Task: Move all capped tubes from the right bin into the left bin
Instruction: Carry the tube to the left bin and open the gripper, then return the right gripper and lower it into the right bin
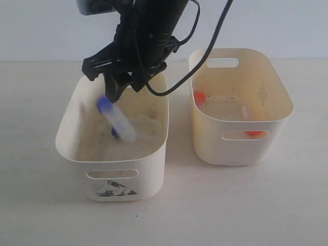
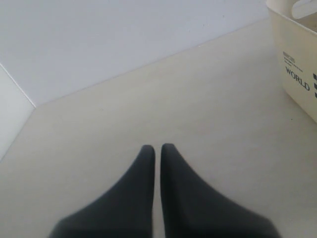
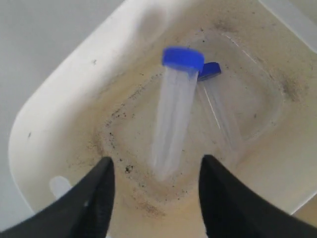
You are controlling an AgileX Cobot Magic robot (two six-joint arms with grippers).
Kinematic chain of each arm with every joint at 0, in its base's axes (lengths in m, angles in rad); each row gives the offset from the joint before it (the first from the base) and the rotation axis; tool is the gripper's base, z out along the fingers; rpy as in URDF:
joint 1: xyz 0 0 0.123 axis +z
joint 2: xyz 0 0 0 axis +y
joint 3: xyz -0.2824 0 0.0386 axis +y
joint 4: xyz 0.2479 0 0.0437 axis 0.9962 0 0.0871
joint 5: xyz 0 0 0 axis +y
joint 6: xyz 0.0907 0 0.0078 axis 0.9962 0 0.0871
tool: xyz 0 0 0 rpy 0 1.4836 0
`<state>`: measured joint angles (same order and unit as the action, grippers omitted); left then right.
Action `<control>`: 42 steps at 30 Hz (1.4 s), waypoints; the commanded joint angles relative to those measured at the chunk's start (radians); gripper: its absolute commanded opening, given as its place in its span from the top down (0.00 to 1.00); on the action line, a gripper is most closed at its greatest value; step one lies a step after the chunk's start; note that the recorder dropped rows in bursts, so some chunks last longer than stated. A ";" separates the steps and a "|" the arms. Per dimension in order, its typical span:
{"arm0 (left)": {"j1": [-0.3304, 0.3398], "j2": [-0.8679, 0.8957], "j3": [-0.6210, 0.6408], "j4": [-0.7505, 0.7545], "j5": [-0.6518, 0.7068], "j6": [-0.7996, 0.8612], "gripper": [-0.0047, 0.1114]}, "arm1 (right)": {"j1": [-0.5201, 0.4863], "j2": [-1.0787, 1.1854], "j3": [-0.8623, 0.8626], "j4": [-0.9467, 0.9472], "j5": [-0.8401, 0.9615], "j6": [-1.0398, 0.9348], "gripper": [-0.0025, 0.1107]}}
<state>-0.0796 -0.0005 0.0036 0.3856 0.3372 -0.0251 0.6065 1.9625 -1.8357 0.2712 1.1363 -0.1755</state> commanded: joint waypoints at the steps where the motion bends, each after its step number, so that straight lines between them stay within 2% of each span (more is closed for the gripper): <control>1: -0.005 0.000 -0.004 -0.003 -0.001 -0.010 0.92 | 0.001 0.000 -0.001 -0.040 -0.006 0.043 0.84; 2: -0.005 0.000 -0.004 -0.003 -0.001 -0.010 0.92 | 0.001 0.000 -0.001 -0.046 -0.006 0.043 0.94; 3: -0.005 0.000 -0.004 -0.003 -0.001 -0.010 0.92 | 0.001 -0.004 -0.001 -0.062 -0.006 0.048 0.97; 9: -0.005 0.000 -0.004 -0.003 -0.001 -0.010 0.92 | -0.039 -0.050 -0.001 -0.165 0.003 0.198 0.98; 18: -0.005 0.000 -0.004 -0.003 -0.001 -0.010 0.92 | -0.230 -0.100 -0.001 -0.187 0.058 0.294 0.98; 24: -0.005 0.000 -0.004 -0.003 -0.001 -0.010 0.92 | -0.326 -0.075 -0.001 -0.223 0.054 0.455 0.98; 42: -0.005 0.000 -0.004 -0.003 -0.001 -0.010 0.92 | -0.357 0.120 -0.001 -0.271 0.085 0.491 0.98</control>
<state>-0.0796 -0.0005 0.0036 0.3856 0.3372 -0.0251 0.2578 2.0662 -1.8343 0.0091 1.2185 0.3149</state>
